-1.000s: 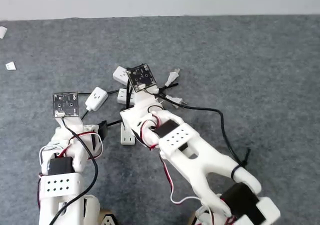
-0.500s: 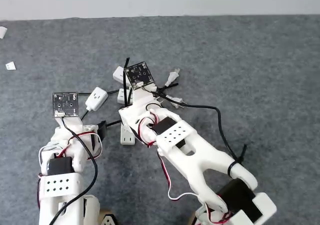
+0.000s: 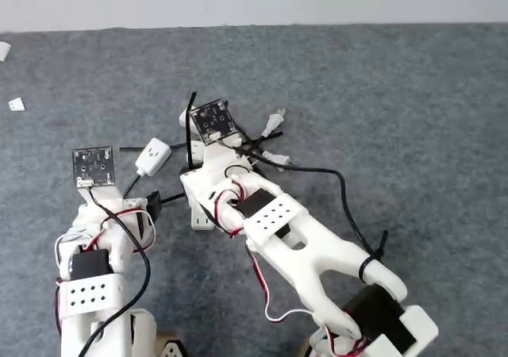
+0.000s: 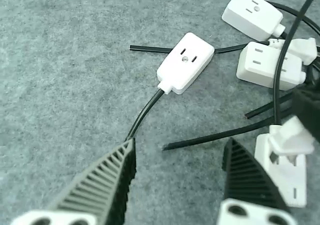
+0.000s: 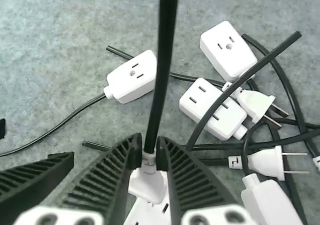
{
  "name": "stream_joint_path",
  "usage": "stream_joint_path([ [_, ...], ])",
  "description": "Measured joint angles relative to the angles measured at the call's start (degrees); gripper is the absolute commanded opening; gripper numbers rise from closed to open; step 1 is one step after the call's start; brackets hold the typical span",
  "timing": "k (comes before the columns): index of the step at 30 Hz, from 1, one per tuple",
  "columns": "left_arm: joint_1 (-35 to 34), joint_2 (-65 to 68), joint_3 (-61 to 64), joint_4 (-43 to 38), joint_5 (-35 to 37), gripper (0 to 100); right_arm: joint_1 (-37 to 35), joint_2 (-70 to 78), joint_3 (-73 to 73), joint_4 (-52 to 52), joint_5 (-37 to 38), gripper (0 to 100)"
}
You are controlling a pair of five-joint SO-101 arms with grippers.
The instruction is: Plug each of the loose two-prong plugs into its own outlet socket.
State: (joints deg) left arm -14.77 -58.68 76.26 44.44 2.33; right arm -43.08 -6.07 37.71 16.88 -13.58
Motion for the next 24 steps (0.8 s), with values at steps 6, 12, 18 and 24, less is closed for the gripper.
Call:
stream_joint_path([
  [6,0.00,0.00,0.00,0.00,0.00,26,0.00,0.26,0.00,-0.44,0.00,1.0],
  [12,0.00,0.00,0.00,0.00,0.00,26,0.00,4.84,-2.46,-0.53,0.00,1.0],
  [18,0.00,0.00,0.00,0.00,0.00,26,0.53,5.45,-3.16,-0.53,0.00,1.0],
  [24,0.00,0.00,0.00,0.00,0.00,26,4.22,0.79,-4.66,9.41,0.00,1.0],
])
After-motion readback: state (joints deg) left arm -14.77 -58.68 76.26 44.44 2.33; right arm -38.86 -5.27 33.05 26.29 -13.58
